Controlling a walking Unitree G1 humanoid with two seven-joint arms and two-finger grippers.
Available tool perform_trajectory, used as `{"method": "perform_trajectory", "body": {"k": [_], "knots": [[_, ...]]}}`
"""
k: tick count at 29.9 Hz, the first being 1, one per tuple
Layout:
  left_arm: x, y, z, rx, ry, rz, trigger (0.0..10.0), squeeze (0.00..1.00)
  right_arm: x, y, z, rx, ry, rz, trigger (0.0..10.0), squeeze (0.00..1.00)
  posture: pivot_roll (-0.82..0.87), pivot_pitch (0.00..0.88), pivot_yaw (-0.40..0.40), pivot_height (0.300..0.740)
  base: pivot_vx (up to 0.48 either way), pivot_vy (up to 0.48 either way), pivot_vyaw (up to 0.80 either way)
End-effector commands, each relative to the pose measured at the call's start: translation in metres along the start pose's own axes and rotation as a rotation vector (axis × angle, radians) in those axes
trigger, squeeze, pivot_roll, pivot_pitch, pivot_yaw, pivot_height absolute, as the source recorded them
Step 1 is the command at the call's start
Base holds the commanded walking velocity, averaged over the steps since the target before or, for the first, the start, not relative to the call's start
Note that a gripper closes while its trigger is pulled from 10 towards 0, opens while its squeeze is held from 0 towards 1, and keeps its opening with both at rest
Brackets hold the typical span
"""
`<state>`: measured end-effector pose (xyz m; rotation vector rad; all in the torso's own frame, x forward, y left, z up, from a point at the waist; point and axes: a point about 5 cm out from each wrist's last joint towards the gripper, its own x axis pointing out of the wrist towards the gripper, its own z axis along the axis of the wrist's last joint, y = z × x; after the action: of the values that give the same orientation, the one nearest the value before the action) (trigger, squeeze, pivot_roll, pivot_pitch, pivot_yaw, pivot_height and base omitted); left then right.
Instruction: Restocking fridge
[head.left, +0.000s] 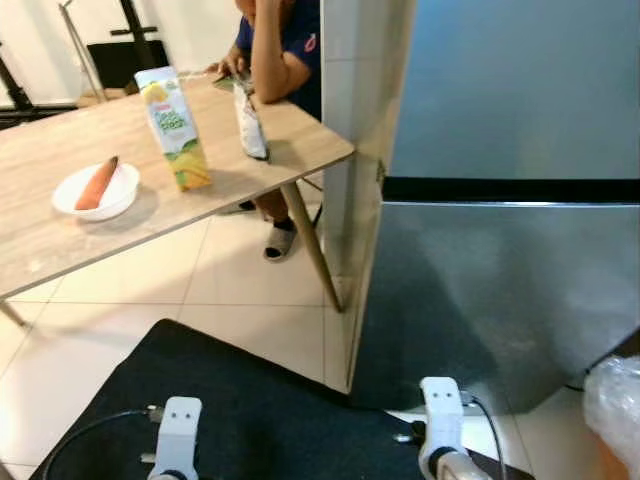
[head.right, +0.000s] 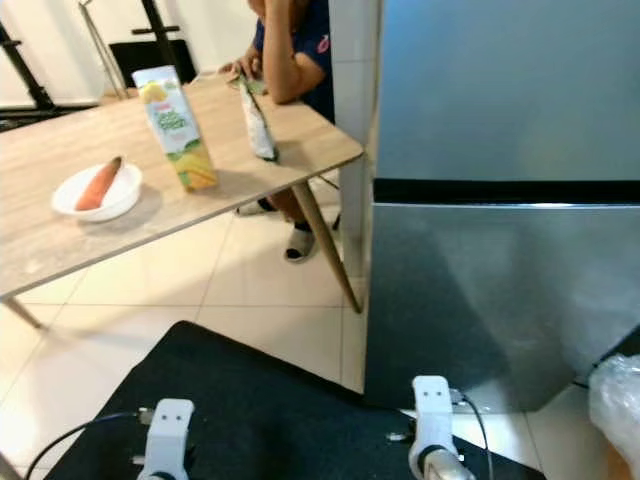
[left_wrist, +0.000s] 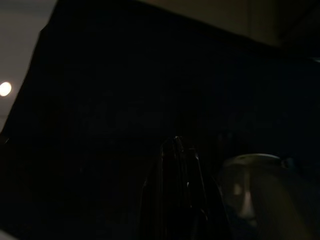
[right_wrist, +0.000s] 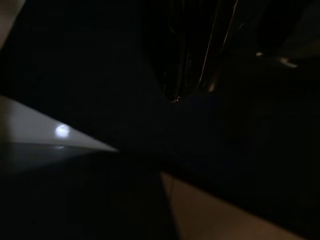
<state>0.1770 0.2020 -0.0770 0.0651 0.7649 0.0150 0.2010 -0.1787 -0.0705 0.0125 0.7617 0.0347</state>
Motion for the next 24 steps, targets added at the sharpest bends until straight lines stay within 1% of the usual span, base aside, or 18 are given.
{"method": "perform_trajectory", "body": {"k": [1,13,17,24], "knots": [[-0.0013,0.0015,-0.0050,0.002,0.027,0.001,10.0,0.00,-0.0017,-0.0019,-0.0054,0.000,0.021,-0.006,10.0,0.00,-0.13,0.084,0.042,0.725,0.000,0.000,0.80],[-0.0025,0.0028,-0.0077,-0.007,0.035,0.006,10.0,0.00,-0.0009,-0.0002,-0.0039,-0.007,0.020,0.003,10.0,0.00,-0.13,0.085,0.038,0.725,0.000,0.000,0.80],[-0.0027,0.0034,-0.0083,-0.024,0.036,0.014,10.0,0.00,-0.0007,0.0000,-0.0034,-0.012,0.020,0.006,10.0,0.00,-0.13,0.085,0.038,0.725,0.000,0.000,0.80],[-0.0028,0.0052,-0.0086,-0.024,0.042,0.013,10.0,0.00,-0.0008,-0.0006,-0.0037,-0.018,0.021,0.008,10.0,0.00,-0.13,0.085,0.035,0.725,0.000,0.000,0.80]]}}
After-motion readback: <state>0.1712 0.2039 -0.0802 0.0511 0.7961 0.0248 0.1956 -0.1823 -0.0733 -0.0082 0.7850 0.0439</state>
